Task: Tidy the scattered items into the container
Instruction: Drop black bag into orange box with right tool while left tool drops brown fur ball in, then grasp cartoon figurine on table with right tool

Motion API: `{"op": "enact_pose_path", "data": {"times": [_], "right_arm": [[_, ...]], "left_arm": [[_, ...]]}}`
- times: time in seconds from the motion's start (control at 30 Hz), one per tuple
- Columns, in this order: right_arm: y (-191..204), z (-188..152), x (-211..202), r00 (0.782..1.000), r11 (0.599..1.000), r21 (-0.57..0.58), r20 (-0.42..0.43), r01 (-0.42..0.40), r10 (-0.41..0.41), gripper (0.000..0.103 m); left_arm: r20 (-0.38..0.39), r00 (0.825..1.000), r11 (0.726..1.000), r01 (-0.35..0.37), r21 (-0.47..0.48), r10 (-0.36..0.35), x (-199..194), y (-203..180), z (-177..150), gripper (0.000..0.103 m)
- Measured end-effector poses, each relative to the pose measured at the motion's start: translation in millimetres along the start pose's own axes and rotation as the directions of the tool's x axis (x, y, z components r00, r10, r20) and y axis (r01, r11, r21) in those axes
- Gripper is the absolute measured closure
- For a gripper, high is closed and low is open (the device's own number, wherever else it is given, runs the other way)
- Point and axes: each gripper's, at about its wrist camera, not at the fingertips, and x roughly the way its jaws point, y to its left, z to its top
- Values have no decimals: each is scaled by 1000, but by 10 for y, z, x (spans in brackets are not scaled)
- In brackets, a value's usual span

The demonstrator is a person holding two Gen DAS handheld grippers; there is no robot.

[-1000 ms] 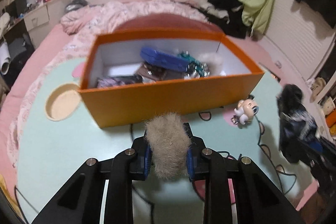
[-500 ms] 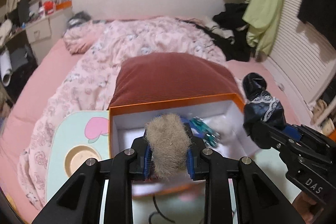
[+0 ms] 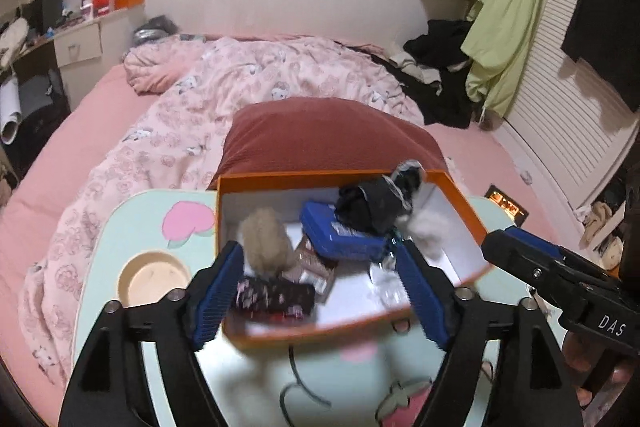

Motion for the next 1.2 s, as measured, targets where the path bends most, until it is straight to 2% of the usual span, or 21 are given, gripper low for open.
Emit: {"op": "enact_pose_path", "data": {"times": [0.13, 0.37, 0.43, 0.5, 0.53, 0.57, 0.63, 0.7, 0.73, 0.9, 1.0, 1.03, 1.13, 1.2], "right_arm": [[74, -228, -156, 1000, 999, -31, -10, 7, -8, 33], [95, -780, -137, 990, 993, -90, -110, 74, -84, 32], [71, -888, -86, 986, 990, -97, -129, 99, -111, 32], [27, -975, -27, 980, 989, -96, -155, 112, -125, 32], [4, -1016, 23, 976, 989, -93, -176, 116, -131, 32], [-18, -1047, 65, 972, 989, -90, -192, 118, -133, 31], [-1, -1077, 57, 973, 986, -103, -179, 128, -145, 14], [37, -1087, 88, 967, 980, -136, -189, 146, -170, 9], [74, -1099, 123, 965, 977, -165, -201, 137, -170, 0], [114, -1161, 189, 951, 956, -226, -206, 185, -233, 0], [34, -1165, 202, 927, 938, -212, -198, 276, -318, 0], [-35, -1155, 180, 929, 941, -183, -189, 285, -318, 0], [-179, -1105, 73, 958, 974, -96, -184, 205, -220, 0], [-226, -1040, 66, 962, 980, -66, -188, 186, -196, 0]], "left_arm": [[-34, 999, 999, -16, 38, 17, -98, -28, -286, 17], [-153, 987, 998, -37, 44, 43, 61, -114, -843, 17], [-175, 981, 995, -75, 66, 85, 132, -126, -938, 17], [-162, 974, 982, -140, 126, 160, 157, -178, -1016, 14], [-165, 971, 979, -149, 137, 171, 161, -188, -1030, 6], [-173, 971, 980, -142, 139, 165, 165, -184, -1036, 1], [-178, 971, 981, -135, 137, 158, 172, -168, -1040, 0], [-170, 971, 981, -148, 122, 168, 162, -138, -1042, 0], [-169, 971, 982, -152, 115, 171, 162, -124, -1050, 0], [-163, 971, 981, -161, 105, 177, 173, -101, -1071, 0], [-162, 971, 981, -161, 105, 176, 190, -97, -1070, 0], [-162, 971, 982, -160, 105, 176, 191, -97, -1070, 0], [-163, 971, 982, -158, 103, 174, 191, -98, -1070, 0], [-163, 971, 982, -158, 104, 174, 190, -97, -1069, 0]]}}
